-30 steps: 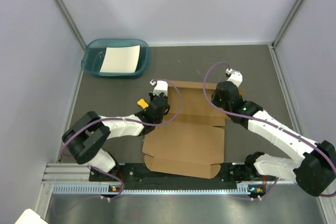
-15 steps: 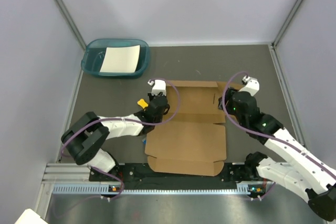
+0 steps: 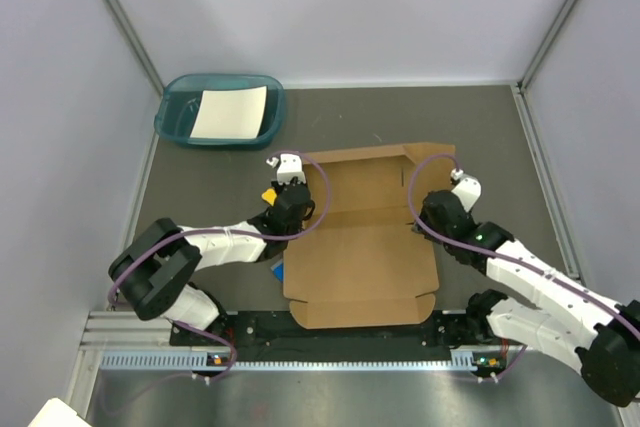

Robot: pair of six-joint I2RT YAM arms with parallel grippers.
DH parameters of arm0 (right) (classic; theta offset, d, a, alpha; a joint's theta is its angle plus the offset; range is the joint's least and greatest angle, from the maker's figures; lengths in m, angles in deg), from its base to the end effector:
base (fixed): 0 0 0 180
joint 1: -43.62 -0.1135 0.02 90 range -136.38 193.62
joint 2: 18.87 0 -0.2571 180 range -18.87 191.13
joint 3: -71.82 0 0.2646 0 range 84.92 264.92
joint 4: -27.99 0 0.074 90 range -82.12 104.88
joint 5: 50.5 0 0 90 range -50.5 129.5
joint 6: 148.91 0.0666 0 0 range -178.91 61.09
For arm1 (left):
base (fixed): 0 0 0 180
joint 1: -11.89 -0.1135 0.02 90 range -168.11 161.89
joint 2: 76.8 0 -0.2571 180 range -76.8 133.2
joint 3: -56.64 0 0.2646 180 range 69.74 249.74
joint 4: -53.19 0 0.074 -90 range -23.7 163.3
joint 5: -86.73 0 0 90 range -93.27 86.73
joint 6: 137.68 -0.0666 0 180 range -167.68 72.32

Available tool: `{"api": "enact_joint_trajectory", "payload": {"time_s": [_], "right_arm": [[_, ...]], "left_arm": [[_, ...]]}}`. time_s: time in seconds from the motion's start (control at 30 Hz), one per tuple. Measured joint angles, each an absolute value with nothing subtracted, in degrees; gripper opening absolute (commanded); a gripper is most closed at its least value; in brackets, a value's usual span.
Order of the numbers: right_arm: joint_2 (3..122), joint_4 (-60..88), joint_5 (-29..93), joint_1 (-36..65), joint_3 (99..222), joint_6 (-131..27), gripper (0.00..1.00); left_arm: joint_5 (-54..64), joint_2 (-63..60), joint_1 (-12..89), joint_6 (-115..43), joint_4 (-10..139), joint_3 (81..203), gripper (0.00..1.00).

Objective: Fold the paper box

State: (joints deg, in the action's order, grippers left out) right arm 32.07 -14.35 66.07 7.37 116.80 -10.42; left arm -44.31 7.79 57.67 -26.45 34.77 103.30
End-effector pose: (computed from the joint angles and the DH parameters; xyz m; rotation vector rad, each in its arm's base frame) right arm 0.1870 0.1002 0.1859 0.4509 2.2650 0.1891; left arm 0.2556 -0.2000 0.1653 -0.0810 1.8258 -0.1377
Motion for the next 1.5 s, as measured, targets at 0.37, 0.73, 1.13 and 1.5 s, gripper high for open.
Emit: {"api": "enact_joint_trajectory", "payload": {"time_s": [0.37,0.73,1.13,1.5], "right_arm": [[39.4,-6.5,66.1,10.1,114.9,-8.2,0.53],[43.8,2.0,63.9,12.7,114.1,-11.6,0.31],[44.3,6.6,60.7,11.2,114.2,-17.2,0.02],[49.9,5.8,69.0,0.3,118.4,-28.5,0.01]], "left_arm": [[-44.2,7.3,57.7,-26.6,33.9,102.5,0.0],[-44.1,6.2,57.7,-26.8,33.7,101.5,0.0],[-44.0,6.2,57.7,-27.6,33.7,101.5,0.0],[-42.8,6.8,57.6,-27.9,35.4,102.8,0.0]]}}
